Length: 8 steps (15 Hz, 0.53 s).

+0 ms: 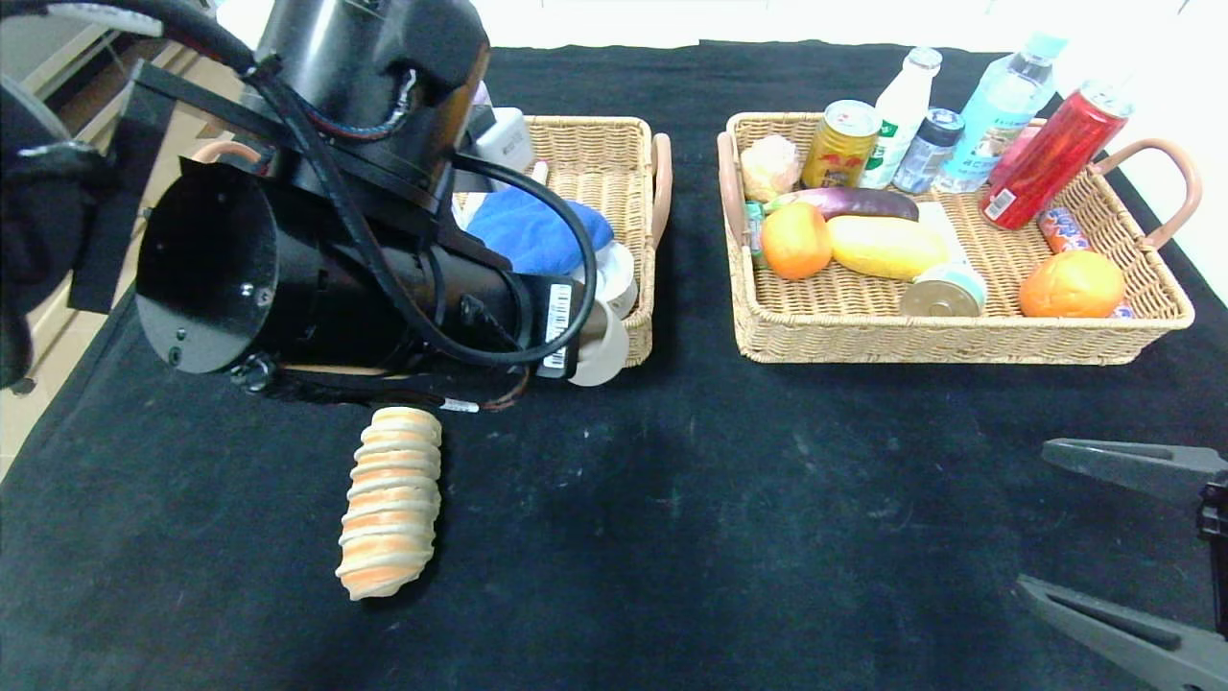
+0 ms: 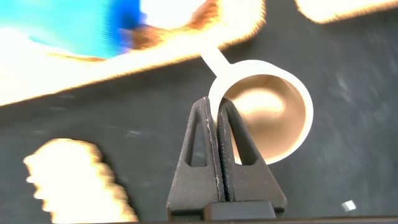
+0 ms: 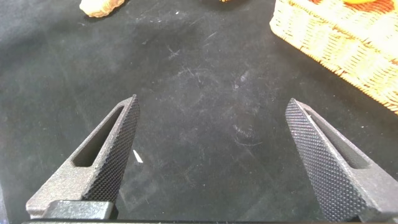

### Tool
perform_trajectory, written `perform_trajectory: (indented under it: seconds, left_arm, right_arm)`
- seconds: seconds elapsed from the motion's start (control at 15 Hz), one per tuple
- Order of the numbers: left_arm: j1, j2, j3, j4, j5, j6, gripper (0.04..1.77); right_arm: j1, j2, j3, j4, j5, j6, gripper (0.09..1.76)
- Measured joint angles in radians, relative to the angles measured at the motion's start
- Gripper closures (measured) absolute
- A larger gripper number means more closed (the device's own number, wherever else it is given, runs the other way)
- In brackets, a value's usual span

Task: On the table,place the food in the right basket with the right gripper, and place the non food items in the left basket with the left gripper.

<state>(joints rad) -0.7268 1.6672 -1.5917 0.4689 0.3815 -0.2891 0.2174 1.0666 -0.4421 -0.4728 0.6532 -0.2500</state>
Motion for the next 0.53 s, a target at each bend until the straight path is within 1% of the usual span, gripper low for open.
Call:
perform_trajectory:
  seconds: [0.13, 0.53]
  left_arm:
    - [0.05, -0.021, 0.015, -0.041, 0.003, 0.003, 1.69]
    - [0.201, -0.075, 0.03, -0.053, -0.003, 0.008, 1.69]
  right_arm:
    - [0.0, 0.002, 0.0, 0.0, 0.0, 0.0, 0.14]
    - [0.0, 0.004, -0.001, 0.0, 0.0, 0.0, 0.14]
